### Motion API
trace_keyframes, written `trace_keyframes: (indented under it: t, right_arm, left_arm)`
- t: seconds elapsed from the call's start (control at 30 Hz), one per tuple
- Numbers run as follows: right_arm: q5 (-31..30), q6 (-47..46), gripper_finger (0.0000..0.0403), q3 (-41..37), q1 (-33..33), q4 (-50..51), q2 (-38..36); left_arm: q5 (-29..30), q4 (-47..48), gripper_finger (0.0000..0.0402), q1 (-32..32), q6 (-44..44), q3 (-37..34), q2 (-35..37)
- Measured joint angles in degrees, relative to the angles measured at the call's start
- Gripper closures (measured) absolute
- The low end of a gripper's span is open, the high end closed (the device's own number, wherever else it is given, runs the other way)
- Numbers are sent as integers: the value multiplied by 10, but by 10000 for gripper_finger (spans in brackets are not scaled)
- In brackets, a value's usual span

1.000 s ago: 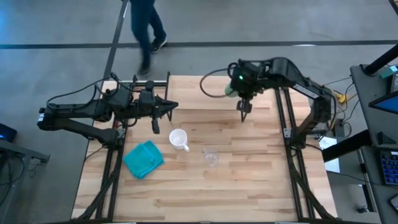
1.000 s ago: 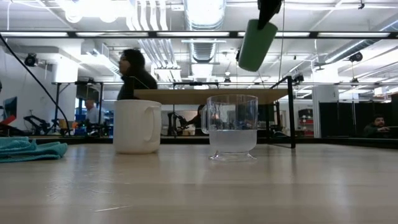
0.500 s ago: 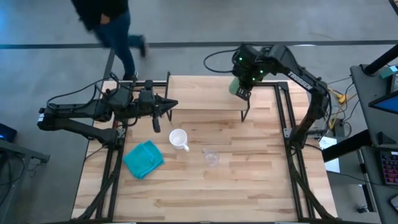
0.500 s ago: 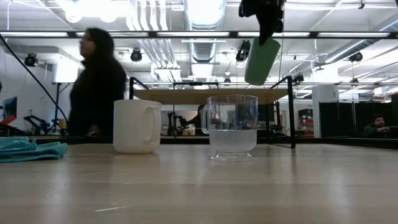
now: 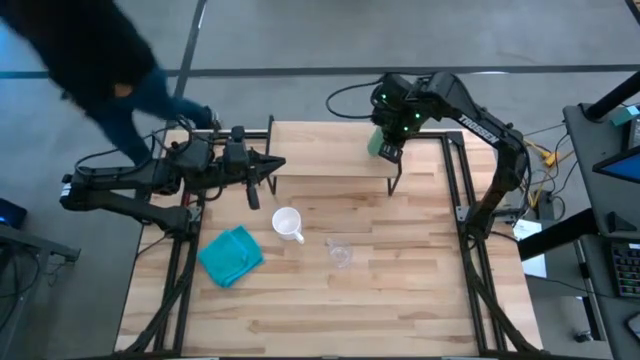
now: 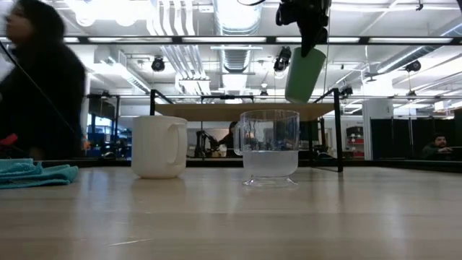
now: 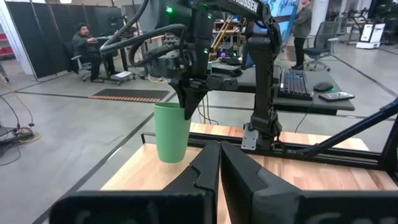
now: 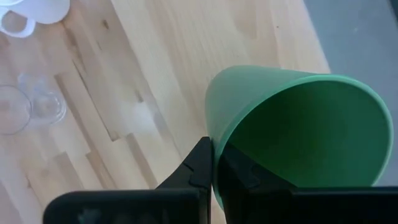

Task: Stack small to large cups/mugs on shelf
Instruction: Put the green mug on the shelf

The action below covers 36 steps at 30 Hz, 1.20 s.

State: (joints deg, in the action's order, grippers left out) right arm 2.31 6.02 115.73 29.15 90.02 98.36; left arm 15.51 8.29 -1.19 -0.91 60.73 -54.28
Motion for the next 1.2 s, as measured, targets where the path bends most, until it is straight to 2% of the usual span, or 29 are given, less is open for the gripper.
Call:
trace_keyframes:
  t: [0.1, 0.27, 0.4, 0.53, 0.7, 0.77, 0.93, 1.2]
  right_arm:
    - [23, 0, 394, -12, 0, 0, -1]
    - [24, 0, 394, -30, 0, -1, -2]
    - [22, 0, 394, -34, 0, -2, -3]
    - [22, 0, 394, -34, 0, -2, -3]
    - [22, 0, 394, -31, 0, 0, -3]
    - [22, 0, 394, -30, 0, 0, -3]
    - [21, 0, 394, -30, 0, 0, -3]
    - [21, 0, 394, -30, 0, 0, -3]
  left_arm:
    - [0, 0, 402, 0, 1, -1, 0]
    - [16, -1, 402, -2, 1, -2, -13]
    - [51, -1, 402, -19, 1, -3, -44]
    - [54, -14, 402, -47, 5, -4, -92]
    - [54, -136, 402, -86, 6, -4, -173]
    - [42, -197, 402, -100, 11, -4, -207]
    - [-67, -296, 402, -131, 102, -4, -289]
    - [-79, -343, 402, -138, 111, 10, -383]
